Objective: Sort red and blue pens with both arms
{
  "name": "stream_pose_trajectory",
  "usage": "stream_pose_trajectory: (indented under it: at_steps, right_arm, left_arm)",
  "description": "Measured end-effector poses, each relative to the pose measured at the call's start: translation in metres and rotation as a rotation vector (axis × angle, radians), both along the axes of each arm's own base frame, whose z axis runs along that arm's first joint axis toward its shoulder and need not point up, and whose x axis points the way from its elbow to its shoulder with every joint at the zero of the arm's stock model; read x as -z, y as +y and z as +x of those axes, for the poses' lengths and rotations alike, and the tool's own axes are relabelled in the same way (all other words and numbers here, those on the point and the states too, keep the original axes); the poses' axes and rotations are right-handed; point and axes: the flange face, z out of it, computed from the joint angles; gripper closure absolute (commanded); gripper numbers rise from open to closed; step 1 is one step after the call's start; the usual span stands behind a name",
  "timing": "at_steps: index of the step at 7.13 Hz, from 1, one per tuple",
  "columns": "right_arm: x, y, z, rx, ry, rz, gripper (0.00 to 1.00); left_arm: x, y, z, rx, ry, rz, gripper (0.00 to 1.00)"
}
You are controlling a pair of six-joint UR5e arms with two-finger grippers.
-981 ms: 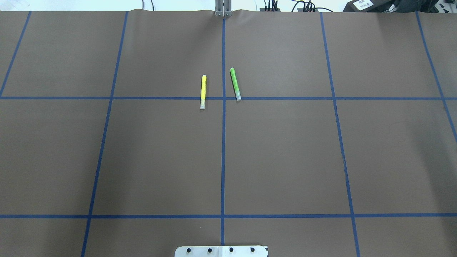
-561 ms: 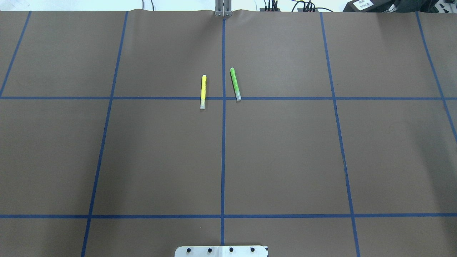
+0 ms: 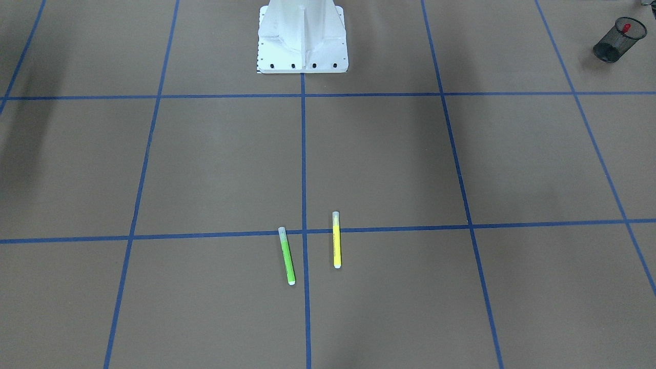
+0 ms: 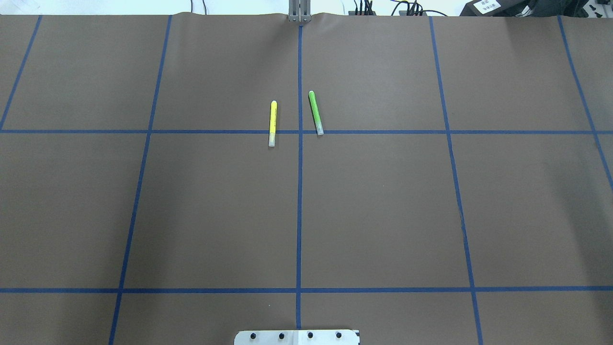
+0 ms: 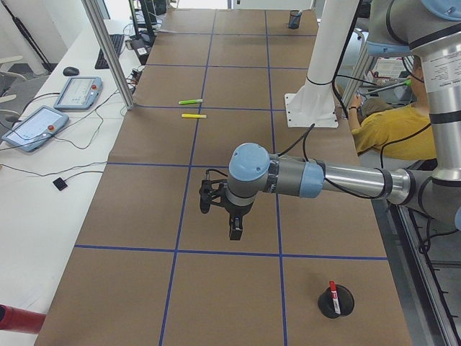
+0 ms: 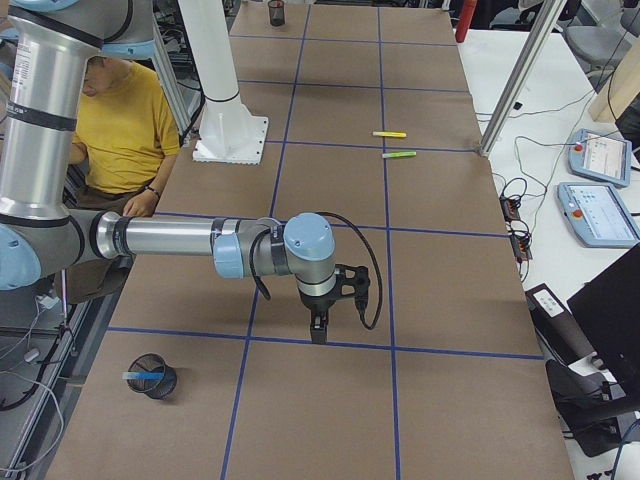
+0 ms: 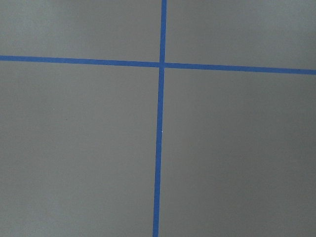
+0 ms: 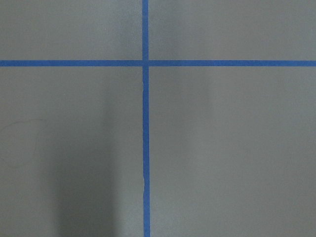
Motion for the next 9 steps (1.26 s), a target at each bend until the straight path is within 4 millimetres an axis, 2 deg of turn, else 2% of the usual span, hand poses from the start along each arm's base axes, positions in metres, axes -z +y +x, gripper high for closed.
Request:
stream_pose_trajectory:
  at_steps: [9]
  right_arm:
    - [-0.0015,0.0020,-0.0014,0.001,-0.014,-0.006,0.00]
  left_arm:
    - [-0.0007,0.0008,0.0015,-0.004,0.003,-0.002,0.00]
